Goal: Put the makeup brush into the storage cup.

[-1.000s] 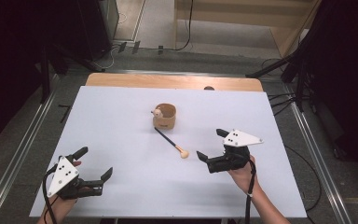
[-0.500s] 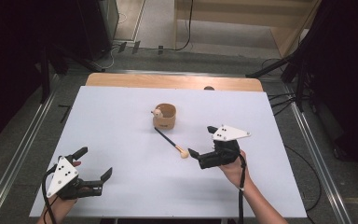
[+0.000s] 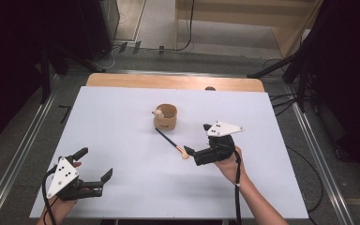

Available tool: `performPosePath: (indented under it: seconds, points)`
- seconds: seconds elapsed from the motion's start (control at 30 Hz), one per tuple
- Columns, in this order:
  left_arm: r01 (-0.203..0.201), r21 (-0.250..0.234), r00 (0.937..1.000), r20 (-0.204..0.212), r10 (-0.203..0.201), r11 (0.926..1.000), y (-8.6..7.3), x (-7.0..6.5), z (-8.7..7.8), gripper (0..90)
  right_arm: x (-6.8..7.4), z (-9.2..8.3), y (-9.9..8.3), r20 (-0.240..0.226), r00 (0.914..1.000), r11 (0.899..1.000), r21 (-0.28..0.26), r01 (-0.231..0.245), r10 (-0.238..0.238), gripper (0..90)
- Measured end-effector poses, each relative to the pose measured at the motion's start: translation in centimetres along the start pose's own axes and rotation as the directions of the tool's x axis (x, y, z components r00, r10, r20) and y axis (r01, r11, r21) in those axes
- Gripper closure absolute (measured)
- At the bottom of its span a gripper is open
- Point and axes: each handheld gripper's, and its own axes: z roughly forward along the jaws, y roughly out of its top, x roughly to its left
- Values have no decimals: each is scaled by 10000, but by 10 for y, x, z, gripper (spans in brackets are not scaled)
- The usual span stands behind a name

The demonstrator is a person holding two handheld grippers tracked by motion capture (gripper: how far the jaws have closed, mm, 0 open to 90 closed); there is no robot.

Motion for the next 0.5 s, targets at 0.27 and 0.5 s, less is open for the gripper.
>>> performPosePath:
  seconds: [0.27, 0.5]
  points:
    - [10, -4, 10000, -25, -10, 10000, 0, 1, 0, 0, 1, 10, 10, -62, 9999, 9992, 397, -84, 87, 0]
    - [60, -10, 10000, -6, -60, 10000, 0, 0, -1, 0, 1, 21, 18, -236, 9994, 9943, 1041, -219, 245, 0]
